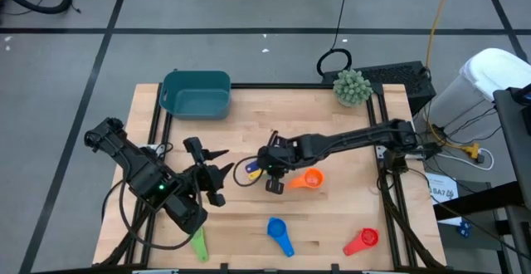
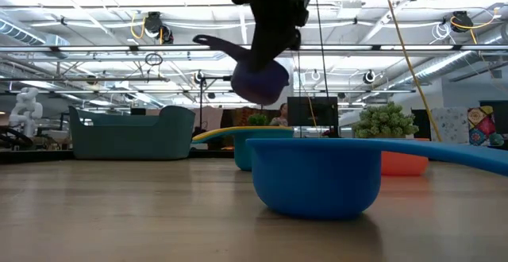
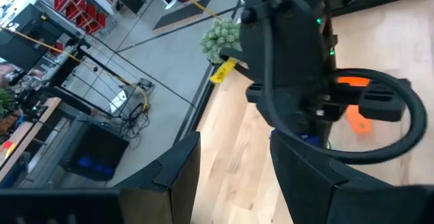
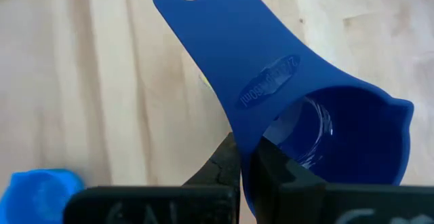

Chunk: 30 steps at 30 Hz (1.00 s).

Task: Nest measuring cups in basket
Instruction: Stack the dark blue measuring cup on top of the yellow measuring cup

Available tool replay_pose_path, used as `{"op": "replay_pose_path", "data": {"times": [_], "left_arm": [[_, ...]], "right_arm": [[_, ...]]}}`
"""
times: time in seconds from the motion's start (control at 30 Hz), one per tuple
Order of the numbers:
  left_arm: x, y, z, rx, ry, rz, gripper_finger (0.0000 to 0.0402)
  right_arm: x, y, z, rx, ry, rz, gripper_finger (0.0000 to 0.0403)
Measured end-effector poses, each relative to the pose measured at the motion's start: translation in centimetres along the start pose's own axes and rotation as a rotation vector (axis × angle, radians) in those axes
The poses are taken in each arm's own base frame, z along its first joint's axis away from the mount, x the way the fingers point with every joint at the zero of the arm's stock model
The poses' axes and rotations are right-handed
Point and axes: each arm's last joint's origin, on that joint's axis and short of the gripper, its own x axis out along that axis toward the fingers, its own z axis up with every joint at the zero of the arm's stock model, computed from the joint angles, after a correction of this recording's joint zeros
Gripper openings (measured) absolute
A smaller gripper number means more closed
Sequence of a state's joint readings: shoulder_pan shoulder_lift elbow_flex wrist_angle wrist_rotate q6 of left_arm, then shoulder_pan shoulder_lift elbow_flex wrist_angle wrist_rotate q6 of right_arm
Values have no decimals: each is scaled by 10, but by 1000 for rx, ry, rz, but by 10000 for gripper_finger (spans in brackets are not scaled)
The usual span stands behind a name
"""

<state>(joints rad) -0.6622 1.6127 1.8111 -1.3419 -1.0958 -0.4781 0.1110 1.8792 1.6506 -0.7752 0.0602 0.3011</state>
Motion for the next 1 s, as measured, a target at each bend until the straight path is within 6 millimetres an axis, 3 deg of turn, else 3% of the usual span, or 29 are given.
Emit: {"op": "replay_pose_path", "data": {"times": [0.3, 1.0], "left_arm": [[0, 0, 0, 14, 7, -12, 182], [0, 0, 0, 6, 9, -16, 182]], "right_arm": [[19, -3, -1, 2, 53, 19, 0], [35, -19, -3, -25, 122, 12, 0]]}}
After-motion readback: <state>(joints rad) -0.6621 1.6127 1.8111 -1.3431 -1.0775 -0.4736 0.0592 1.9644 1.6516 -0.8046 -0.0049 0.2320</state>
